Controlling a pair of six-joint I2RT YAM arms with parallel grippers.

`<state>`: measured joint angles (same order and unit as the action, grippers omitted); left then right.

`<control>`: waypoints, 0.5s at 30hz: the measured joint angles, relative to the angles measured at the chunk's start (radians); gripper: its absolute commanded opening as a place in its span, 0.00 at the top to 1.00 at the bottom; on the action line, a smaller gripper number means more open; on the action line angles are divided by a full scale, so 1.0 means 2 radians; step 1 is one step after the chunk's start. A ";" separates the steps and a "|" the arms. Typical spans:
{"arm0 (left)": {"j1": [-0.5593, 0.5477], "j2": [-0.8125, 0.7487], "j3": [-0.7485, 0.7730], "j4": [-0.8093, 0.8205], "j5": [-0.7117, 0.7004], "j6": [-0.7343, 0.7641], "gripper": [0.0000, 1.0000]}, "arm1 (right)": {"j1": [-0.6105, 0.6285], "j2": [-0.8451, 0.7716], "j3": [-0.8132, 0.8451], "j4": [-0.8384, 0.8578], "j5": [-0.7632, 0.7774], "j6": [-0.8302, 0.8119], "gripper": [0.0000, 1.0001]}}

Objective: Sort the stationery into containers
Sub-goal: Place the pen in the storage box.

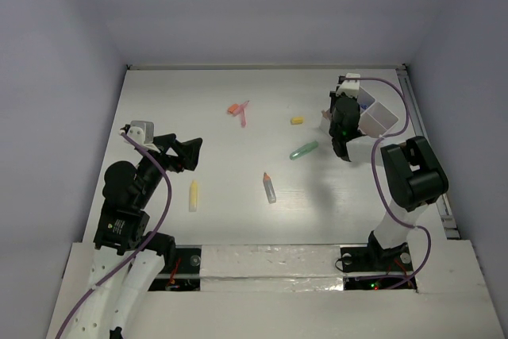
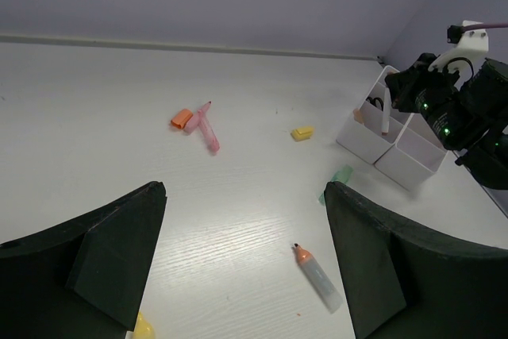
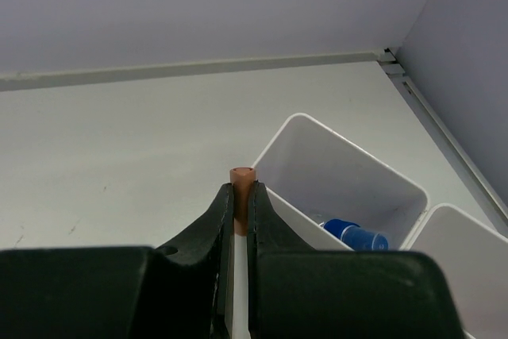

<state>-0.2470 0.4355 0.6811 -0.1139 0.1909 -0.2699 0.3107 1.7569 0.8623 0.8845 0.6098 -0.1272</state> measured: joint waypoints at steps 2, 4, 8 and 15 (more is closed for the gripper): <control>0.000 0.000 0.000 0.000 0.000 0.000 0.21 | 0.000 0.000 0.002 -0.009 0.000 0.000 1.00; 0.000 0.000 0.000 0.000 0.000 0.000 0.21 | 0.000 0.000 0.005 -0.017 0.000 0.000 0.97; 0.000 0.000 0.000 0.000 0.000 0.000 0.21 | 0.000 0.000 0.005 -0.025 0.000 0.001 0.89; 0.000 0.000 0.000 0.000 0.000 0.000 0.21 | 0.000 0.000 0.006 -0.051 -0.001 0.011 0.72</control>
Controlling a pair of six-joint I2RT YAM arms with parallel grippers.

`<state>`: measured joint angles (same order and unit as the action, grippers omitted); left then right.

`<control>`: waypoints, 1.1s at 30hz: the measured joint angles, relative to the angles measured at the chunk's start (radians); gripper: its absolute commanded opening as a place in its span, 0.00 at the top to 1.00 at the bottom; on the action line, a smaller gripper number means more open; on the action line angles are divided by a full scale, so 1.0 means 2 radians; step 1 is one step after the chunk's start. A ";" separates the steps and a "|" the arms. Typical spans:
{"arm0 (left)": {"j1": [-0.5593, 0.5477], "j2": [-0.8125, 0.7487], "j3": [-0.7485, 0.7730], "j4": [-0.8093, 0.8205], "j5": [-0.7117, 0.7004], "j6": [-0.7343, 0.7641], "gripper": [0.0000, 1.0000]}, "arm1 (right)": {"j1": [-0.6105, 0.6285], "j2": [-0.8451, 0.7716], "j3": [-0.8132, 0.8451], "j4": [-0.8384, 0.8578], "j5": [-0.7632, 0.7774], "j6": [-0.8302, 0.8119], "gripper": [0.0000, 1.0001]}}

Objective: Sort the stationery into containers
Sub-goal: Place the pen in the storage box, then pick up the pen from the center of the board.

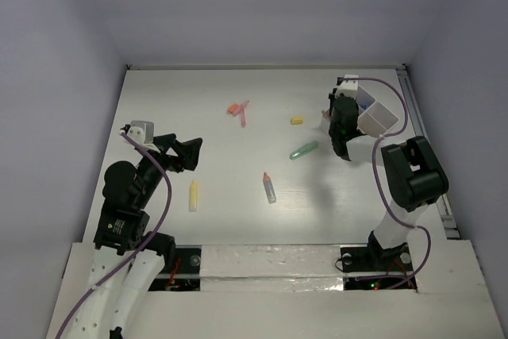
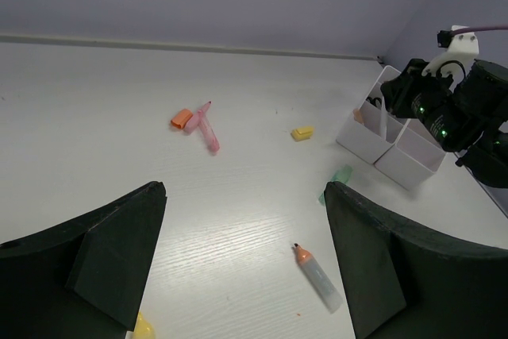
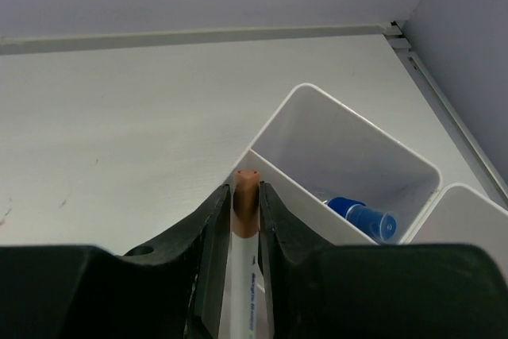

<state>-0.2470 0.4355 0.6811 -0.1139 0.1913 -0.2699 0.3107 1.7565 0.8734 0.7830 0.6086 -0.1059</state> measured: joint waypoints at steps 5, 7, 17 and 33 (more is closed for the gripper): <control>0.000 0.000 0.000 0.000 0.000 0.000 0.21 | 0.000 -0.004 0.000 -0.016 -0.002 0.009 0.65; 0.000 0.000 0.000 0.000 0.000 0.000 0.21 | 0.000 -0.007 0.000 -0.020 -0.003 0.012 0.63; 0.000 0.000 0.000 0.000 0.000 0.000 0.21 | 0.005 -0.050 0.000 -0.052 -0.015 0.031 0.55; 0.000 0.000 0.000 0.000 0.005 0.000 0.21 | 0.136 -0.098 0.070 -0.337 -0.229 0.194 0.92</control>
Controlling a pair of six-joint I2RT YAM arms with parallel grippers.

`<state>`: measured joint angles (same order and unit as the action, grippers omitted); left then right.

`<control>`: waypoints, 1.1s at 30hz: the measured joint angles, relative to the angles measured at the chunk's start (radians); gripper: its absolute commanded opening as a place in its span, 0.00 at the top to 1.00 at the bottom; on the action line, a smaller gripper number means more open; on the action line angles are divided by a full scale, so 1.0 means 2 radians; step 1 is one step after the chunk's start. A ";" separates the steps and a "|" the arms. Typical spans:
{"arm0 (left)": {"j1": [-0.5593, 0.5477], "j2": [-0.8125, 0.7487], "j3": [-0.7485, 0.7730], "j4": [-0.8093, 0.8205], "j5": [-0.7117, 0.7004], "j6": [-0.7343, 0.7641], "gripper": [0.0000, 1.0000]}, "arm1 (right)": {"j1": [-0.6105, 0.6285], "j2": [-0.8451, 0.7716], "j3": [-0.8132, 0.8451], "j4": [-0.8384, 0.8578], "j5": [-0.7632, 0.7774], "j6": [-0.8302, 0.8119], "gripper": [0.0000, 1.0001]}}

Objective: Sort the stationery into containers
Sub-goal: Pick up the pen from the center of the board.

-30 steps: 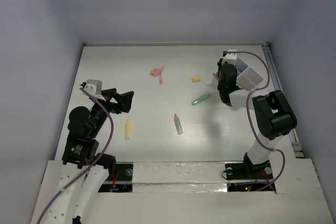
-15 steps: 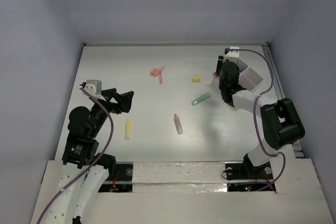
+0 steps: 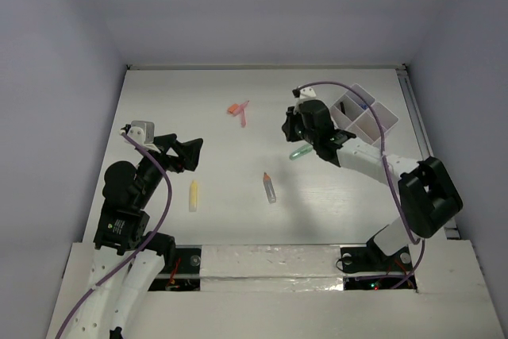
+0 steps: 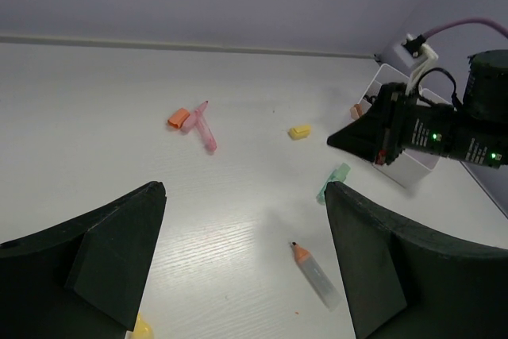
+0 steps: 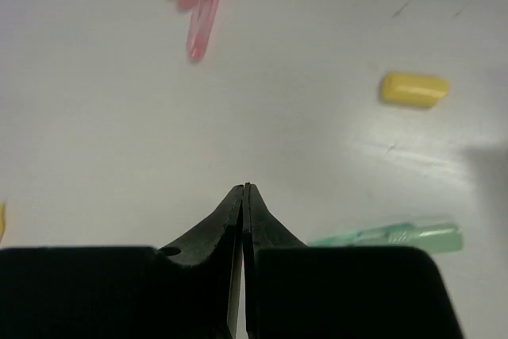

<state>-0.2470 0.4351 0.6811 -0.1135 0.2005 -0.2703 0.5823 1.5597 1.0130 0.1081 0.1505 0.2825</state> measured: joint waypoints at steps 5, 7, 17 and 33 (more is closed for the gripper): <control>0.000 0.000 0.000 0.000 0.001 0.000 0.22 | 0.025 -0.023 -0.031 -0.061 -0.064 0.023 0.81; 0.000 0.000 0.000 0.000 0.001 0.000 0.24 | 0.037 -0.030 -0.038 -0.082 -0.081 0.029 0.65; 0.000 0.003 0.000 0.001 0.005 0.000 0.40 | 0.093 -0.016 -0.046 -0.121 -0.116 0.042 0.28; 0.000 0.007 0.000 0.002 0.007 0.000 0.44 | 0.083 0.216 0.235 -0.140 -0.042 0.010 0.28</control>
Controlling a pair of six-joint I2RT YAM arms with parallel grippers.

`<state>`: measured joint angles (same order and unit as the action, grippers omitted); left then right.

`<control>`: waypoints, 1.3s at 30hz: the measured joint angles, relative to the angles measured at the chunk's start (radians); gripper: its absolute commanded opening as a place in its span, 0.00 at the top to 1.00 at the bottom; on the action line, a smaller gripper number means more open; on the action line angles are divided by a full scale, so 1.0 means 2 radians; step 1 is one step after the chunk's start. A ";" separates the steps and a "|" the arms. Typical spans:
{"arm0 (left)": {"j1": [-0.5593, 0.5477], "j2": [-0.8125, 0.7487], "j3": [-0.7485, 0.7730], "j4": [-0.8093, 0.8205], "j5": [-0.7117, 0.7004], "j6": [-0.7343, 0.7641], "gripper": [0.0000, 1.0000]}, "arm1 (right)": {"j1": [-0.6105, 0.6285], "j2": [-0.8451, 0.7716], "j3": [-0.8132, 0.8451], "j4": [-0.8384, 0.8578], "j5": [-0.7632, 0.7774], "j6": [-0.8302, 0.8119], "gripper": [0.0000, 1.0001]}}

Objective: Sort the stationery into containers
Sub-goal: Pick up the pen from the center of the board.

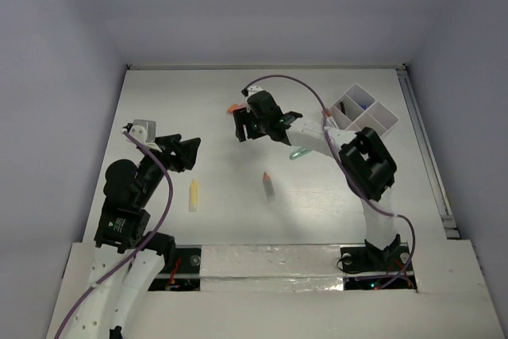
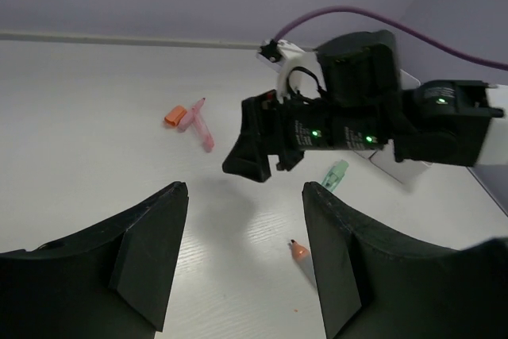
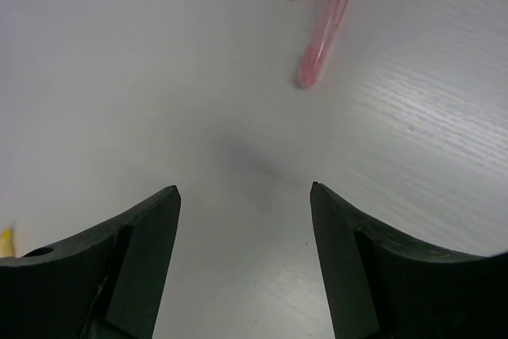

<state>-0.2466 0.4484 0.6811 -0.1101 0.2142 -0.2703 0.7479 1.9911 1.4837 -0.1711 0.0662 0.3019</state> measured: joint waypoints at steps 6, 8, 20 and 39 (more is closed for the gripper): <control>0.000 0.000 0.000 0.000 0.000 0.000 0.44 | -0.033 0.109 0.121 -0.016 0.002 -0.025 0.35; 0.000 0.000 0.000 0.000 0.000 0.000 0.44 | -0.043 0.133 0.146 -0.019 0.002 -0.035 0.37; 0.000 0.001 0.000 0.000 0.000 0.000 0.44 | -0.049 0.174 0.174 -0.019 -0.019 -0.061 0.45; 0.000 0.001 0.000 0.000 0.000 0.000 0.44 | -0.049 0.175 0.162 0.015 -0.078 -0.042 0.32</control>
<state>-0.2470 0.4496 0.6811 -0.1101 0.2138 -0.2703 0.6506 2.3421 1.8072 -0.1413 -0.0898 0.2176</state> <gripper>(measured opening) 0.563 0.680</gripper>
